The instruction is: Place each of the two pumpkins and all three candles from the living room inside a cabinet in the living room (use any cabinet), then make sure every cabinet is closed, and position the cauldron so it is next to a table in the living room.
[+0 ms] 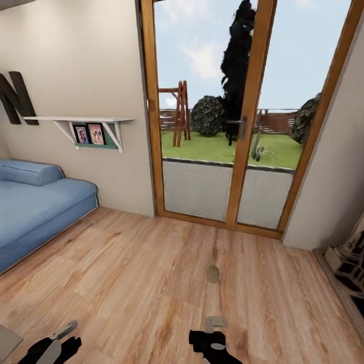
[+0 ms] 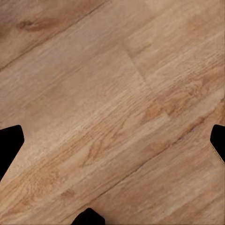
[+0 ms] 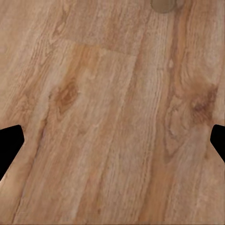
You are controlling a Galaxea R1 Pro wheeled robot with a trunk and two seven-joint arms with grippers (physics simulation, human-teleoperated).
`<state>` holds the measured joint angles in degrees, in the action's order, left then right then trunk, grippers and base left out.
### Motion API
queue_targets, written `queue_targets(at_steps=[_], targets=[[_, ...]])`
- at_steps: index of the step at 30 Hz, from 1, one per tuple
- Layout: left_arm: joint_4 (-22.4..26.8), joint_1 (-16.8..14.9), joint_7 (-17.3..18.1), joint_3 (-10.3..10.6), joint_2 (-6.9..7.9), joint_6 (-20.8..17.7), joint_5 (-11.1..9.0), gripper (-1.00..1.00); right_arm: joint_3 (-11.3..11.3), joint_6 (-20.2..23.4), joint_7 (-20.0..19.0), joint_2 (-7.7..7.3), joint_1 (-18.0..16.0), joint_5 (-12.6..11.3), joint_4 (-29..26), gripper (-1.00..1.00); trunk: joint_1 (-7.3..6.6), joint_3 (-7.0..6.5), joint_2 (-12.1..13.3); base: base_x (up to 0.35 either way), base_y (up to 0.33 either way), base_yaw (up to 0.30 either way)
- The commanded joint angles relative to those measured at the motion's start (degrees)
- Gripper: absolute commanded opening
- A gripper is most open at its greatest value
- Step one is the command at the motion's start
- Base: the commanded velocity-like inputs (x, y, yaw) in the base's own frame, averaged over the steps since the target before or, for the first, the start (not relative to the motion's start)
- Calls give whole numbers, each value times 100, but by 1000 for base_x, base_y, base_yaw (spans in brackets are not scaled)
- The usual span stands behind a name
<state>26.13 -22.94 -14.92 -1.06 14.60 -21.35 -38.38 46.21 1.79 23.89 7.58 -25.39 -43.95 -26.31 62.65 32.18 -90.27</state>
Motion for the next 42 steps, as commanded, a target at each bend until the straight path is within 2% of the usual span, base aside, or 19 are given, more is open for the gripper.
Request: queue_targets(at_steps=[1,11,16,21,30,42], targets=[[15,0,-37,-9,-1,-27,-51,100,47,17,25,-4,-9,-27,-8,100,3,6,-3,322,0,291],[15,0,-37,1,-1,-27,-47,100,46,14,-20,-2,-7,-27,-5,100,3,18,-3,320,-15,286],[15,0,-37,155,-1,-23,-55,100,46,14,-21,-2,-6,-26,-5,100,3,42,-3,279,-181,249],[15,0,-37,191,-1,-19,-56,100,46,7,-19,-2,-3,-32,-5,100,3,81,-3,258,-239,159],[15,0,-37,194,-1,-19,-56,100,46,6,-21,-2,-4,-35,-5,100,3,98,-3,222,-237,34],[15,0,-37,194,-8,-20,-56,100,46,-2,-25,-7,-2,-35,-5,100,3,99,-3,86,-17,0]])
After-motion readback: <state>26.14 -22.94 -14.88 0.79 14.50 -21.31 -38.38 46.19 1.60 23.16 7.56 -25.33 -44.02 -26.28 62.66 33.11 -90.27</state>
